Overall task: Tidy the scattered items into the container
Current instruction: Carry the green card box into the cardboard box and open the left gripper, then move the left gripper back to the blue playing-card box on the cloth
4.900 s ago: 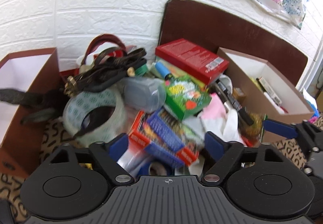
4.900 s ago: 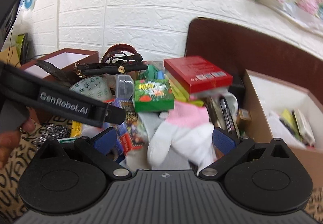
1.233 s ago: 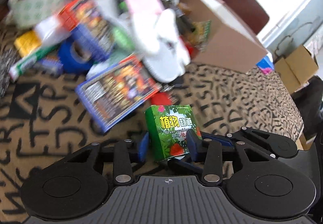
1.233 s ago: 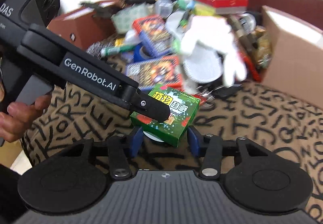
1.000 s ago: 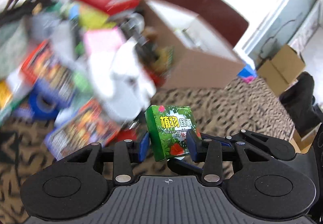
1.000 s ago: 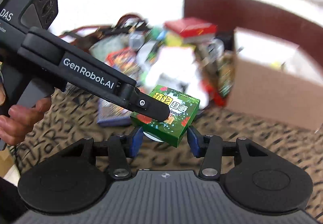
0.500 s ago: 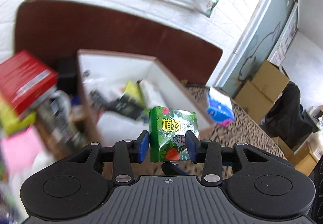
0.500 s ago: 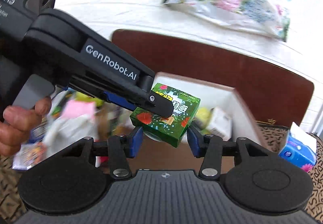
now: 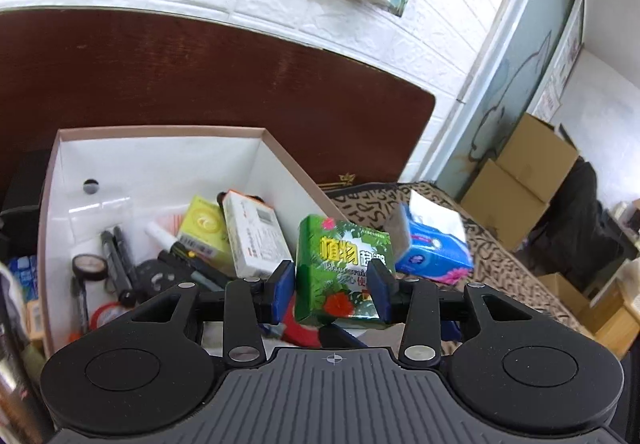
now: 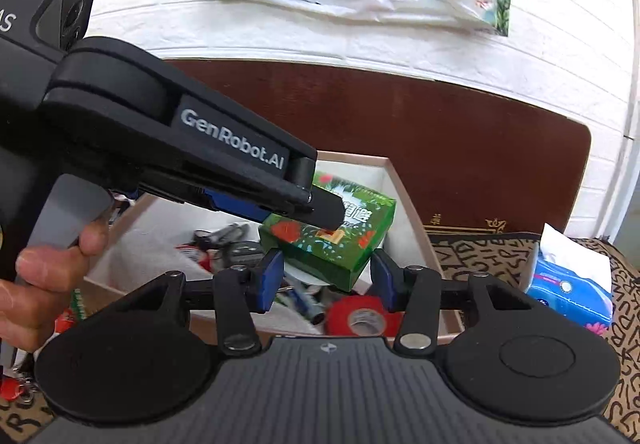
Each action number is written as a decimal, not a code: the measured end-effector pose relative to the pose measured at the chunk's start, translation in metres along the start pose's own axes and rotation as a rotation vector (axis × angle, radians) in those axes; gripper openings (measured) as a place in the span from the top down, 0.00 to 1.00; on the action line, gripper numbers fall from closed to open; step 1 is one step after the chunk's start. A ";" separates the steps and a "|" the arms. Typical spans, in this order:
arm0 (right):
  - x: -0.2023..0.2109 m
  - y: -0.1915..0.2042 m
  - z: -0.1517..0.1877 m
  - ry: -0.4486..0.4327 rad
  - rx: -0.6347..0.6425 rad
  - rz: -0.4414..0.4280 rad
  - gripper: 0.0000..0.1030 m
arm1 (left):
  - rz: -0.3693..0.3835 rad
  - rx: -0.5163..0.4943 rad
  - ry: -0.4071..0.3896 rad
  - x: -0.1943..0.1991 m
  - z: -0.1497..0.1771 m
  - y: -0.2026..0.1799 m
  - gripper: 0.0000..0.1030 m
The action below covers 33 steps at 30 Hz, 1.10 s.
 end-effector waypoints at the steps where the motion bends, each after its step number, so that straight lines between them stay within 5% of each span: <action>1: -0.001 -0.001 0.002 0.003 0.004 0.009 0.48 | -0.027 -0.002 -0.007 -0.002 -0.001 0.001 0.32; 3: -0.001 0.000 0.008 0.010 0.009 0.036 0.33 | -0.084 0.001 -0.038 -0.001 -0.001 0.004 0.08; 10: 0.003 0.006 0.019 0.003 0.000 0.062 0.03 | -0.136 -0.050 -0.063 0.015 0.003 0.011 0.00; 26: 0.027 0.031 0.004 -0.019 0.027 0.044 0.00 | -0.152 -0.021 -0.065 0.056 0.014 0.021 0.00; 33: 0.053 0.064 0.001 -0.048 0.044 -0.025 0.00 | -0.166 -0.019 -0.070 0.105 0.044 0.029 0.00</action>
Point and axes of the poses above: each gripper's, at about its wrist camera, not at the fingertips, and x roughly against the way its jaws point, y to its left, z to its underside, the point moved 2 cm from there along -x, roughly the way its jaws point, and after that the axes turned 1 degree about x, right-handed, at the moved point
